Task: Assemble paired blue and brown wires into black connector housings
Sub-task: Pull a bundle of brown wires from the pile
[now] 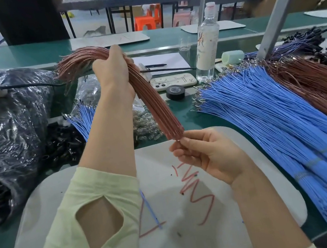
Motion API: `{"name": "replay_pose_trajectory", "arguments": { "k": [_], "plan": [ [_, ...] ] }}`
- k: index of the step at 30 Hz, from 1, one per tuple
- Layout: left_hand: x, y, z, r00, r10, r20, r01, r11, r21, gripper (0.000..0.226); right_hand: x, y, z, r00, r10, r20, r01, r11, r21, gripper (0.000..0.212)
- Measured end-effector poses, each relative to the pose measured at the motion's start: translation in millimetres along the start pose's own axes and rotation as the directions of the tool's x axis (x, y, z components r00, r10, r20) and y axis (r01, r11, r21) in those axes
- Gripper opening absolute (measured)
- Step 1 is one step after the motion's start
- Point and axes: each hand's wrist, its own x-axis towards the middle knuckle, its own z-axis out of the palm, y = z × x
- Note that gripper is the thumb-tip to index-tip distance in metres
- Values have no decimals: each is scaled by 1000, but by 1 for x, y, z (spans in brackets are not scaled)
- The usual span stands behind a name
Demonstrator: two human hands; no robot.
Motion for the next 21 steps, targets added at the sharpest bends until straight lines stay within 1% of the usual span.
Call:
{"name": "replay_pose_trajectory", "arguments": {
  "k": [3, 6, 8, 9, 12, 15, 18, 21],
  "plan": [
    [2, 3, -2, 1000, 19, -11, -19, 1000, 10, 18, -1, 1, -1, 998, 27, -50, -24, 998, 58, 15],
    [0, 4, -2, 999, 43, -6, -43, 998, 35, 19, -1, 0, 3, 998, 25, -51, -20, 995, 101, 18],
    [-2, 5, 0, 999, 53, 0, -53, 997, 48, 21, -2, -1, 6, 997, 18, -70, -11, 996, 93, 24],
    [-3, 5, 0, 998, 55, 5, -55, 997, 50, 22, -2, -1, 8, 996, 13, -91, -7, 998, 68, 23],
    [-4, 5, 1, 998, 67, 6, -67, 995, 67, 22, -1, -1, 14, 985, -17, -175, -1, 995, -101, 10],
    [-6, 3, 0, 997, 73, 3, -72, 991, 112, 6, 1, -2, 20, 970, -45, -238, -30, 952, -304, 11],
    [-9, 2, 0, 998, 67, 3, -67, 985, 157, 10, 4, -2, 21, 962, -72, -265, -64, 880, -471, 11],
    [-13, 7, 1, 997, 79, 11, -80, 986, 144, 8, 4, 2, 16, 953, -102, -285, -101, 781, -616, 13]
  ]
}}
